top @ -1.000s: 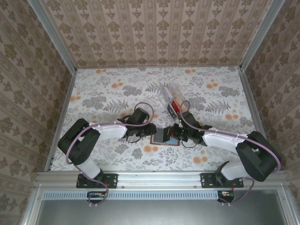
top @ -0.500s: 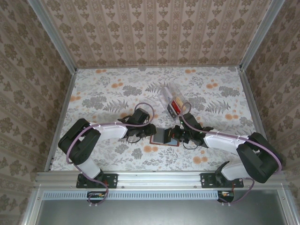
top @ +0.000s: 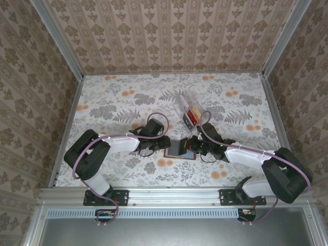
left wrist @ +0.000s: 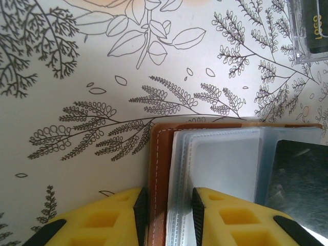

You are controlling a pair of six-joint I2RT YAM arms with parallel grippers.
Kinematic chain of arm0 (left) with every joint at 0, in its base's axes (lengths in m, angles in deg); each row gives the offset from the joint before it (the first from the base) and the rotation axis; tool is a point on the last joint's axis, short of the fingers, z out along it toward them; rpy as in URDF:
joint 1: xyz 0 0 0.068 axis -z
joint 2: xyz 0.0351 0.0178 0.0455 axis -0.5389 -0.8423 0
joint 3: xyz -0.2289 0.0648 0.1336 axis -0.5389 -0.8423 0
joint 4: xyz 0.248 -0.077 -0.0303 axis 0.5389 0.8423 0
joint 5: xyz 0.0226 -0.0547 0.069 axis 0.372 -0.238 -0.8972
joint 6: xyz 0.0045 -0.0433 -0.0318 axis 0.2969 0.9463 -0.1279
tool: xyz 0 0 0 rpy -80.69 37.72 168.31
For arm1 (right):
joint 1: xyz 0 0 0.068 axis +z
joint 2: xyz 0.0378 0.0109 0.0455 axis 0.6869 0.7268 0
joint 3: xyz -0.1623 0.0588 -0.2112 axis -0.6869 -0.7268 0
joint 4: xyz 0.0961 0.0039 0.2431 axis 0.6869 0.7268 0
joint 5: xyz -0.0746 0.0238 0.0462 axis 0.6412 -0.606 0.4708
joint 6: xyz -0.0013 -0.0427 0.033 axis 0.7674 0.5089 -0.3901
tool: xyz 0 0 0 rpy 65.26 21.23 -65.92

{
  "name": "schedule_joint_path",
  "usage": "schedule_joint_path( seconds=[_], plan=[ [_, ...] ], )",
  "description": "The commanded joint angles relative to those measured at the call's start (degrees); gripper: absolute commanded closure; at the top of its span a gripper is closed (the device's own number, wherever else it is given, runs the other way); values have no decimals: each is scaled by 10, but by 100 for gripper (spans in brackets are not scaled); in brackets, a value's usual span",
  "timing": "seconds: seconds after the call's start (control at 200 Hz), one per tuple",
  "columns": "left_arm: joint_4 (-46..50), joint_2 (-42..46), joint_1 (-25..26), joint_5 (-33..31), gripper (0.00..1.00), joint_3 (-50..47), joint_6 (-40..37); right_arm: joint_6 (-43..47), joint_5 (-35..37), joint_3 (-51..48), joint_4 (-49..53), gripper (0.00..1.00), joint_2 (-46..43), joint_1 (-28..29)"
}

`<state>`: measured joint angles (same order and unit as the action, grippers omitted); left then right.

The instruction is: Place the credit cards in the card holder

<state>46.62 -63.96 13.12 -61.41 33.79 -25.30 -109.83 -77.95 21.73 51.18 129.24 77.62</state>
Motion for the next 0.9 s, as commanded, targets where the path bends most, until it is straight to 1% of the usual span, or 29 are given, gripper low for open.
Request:
schedule_joint_path(
  seconds=[0.0,0.23,0.25,0.315,0.625,0.75,0.895],
  plan=[
    [5,-11,7,1,68,-6,9,0,-7,-3,-8,99,-3,-3],
    [4,-11,8,2,68,-7,8,-7,-13,-6,-36,99,32,-2],
    [3,-11,8,2,68,-7,9,-7,-15,-7,-39,99,48,-3],
    [1,-12,8,2,68,-9,10,-9,-24,-9,-53,99,61,-3],
    [0,-15,9,3,69,-8,13,-13,-44,-9,-71,99,91,-3],
    [1,-15,9,2,69,-7,13,-13,-51,-13,-68,99,90,-3],
    [2,-16,9,0,69,-6,14,-6,-48,-15,-36,99,71,-4]
  ],
)
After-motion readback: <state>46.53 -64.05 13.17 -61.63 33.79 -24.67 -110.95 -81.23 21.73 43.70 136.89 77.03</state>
